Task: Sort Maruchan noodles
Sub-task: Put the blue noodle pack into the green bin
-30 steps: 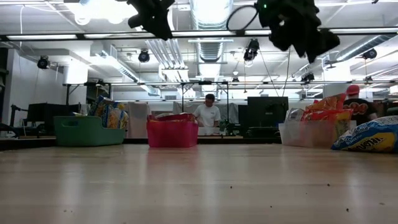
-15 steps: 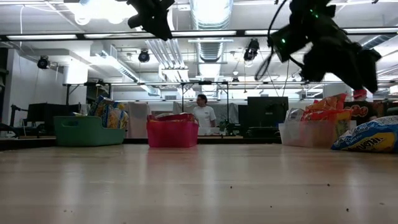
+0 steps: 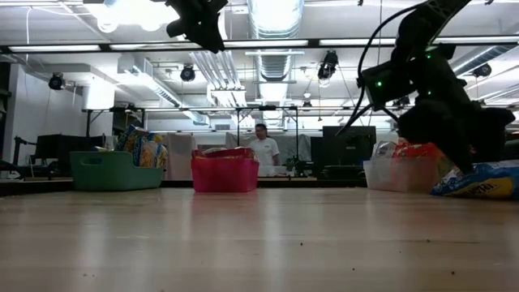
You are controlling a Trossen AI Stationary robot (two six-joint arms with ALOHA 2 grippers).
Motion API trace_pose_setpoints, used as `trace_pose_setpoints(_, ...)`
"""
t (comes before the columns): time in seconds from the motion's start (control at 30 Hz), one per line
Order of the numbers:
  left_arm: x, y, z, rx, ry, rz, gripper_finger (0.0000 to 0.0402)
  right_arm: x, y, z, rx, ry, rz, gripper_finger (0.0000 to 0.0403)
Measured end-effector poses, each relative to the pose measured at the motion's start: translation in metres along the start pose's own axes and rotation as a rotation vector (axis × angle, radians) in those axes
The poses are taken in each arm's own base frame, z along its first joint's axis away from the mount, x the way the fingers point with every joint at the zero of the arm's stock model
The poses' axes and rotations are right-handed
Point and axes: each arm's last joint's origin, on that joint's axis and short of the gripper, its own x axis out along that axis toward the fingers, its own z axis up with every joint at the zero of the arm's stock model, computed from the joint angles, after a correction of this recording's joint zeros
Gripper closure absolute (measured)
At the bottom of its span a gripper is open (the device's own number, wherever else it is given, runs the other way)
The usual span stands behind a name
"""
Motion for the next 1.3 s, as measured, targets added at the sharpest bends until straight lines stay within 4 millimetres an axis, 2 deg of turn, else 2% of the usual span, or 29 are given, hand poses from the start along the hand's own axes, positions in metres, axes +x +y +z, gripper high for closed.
trace_pose_setpoints(0.13,0.0,0.0,0.0,-0.017,-0.004,-0.001,0.0287,0.001,0.0,0.002,0.012,-0.042,-0.016,0.0169)
trace_pose_setpoints(0.37,-0.001,-0.004,0.0,-0.055,-0.005,-0.011,0.0287,0.0,0.001,0.003,-0.024,-0.049,-0.001,0.0346)
trace_pose_setpoints(0.43,-0.002,-0.006,0.0,-0.058,-0.006,-0.017,0.0287,-0.003,0.003,0.003,-0.053,-0.045,0.017,0.038)
trace_pose_setpoints(0.6,-0.004,-0.011,0.0,-0.059,-0.01,-0.035,0.0287,-0.027,0.017,0.004,-0.129,-0.109,0.089,0.0393)
trace_pose_setpoints(0.77,-0.008,-0.017,0.003,-0.047,-0.032,-0.058,0.0287,-0.071,0.039,0.003,-0.277,-0.196,0.24,0.0394)
trace_pose_setpoints(1.03,-0.023,-0.028,0.019,0.017,-0.134,-0.317,0.0287,-0.148,0.071,0.006,-0.518,-0.37,0.696,0.0394)
trace_pose_setpoints(1.17,-0.029,-0.034,0.024,0.029,-0.174,-0.435,0.0284,-0.176,0.078,0.012,-0.595,-0.455,0.91,0.0394)
trace_pose_setpoints(1.3,-0.036,-0.042,0.028,0.062,-0.216,-0.597,0.0258,-0.196,0.082,0.018,-0.681,-0.501,1.094,0.0394)
